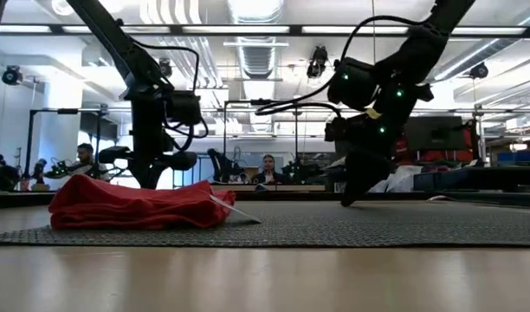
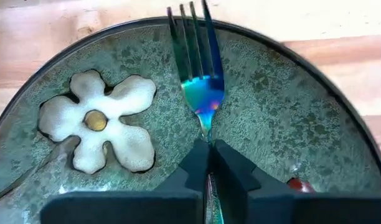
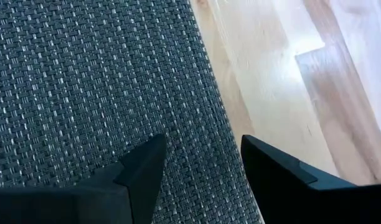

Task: Set table place
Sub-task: Put the blue fork on top of the red table napkin on the gray table mat

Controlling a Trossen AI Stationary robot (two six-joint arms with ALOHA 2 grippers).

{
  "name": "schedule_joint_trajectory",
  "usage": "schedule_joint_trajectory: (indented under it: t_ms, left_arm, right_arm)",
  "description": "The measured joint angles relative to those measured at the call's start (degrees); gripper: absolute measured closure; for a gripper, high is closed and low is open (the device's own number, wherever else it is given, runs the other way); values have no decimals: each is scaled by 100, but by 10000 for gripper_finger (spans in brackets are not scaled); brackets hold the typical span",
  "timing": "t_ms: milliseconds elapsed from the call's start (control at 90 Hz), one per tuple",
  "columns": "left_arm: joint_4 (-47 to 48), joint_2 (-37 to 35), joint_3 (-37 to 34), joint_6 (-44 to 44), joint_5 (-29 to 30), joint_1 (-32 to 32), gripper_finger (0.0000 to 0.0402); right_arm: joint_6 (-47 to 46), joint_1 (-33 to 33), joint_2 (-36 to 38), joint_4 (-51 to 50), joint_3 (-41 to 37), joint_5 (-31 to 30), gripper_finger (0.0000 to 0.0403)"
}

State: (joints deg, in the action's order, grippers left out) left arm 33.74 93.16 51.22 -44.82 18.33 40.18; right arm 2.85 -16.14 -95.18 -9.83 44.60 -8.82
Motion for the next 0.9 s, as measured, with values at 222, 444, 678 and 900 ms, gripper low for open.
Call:
schedule_joint_trajectory:
  t_ms: [222,444,678,900]
  left_arm:
    - [615,-427,490,-21,41,-311,401]
    - [1585,-805,1126,-389,76,-1258,401]
    - [1731,-832,1556,-1576,176,-3061,401]
    - [1740,-568,1662,-3228,317,-4556,401]
  right_arm:
    - [18,0,0,39,-7,-1,204]
    - [-26,0,-2,61,-11,0,202]
    - [-24,0,-7,103,-15,0,203]
    - [42,-2,-11,147,-17,16,203]
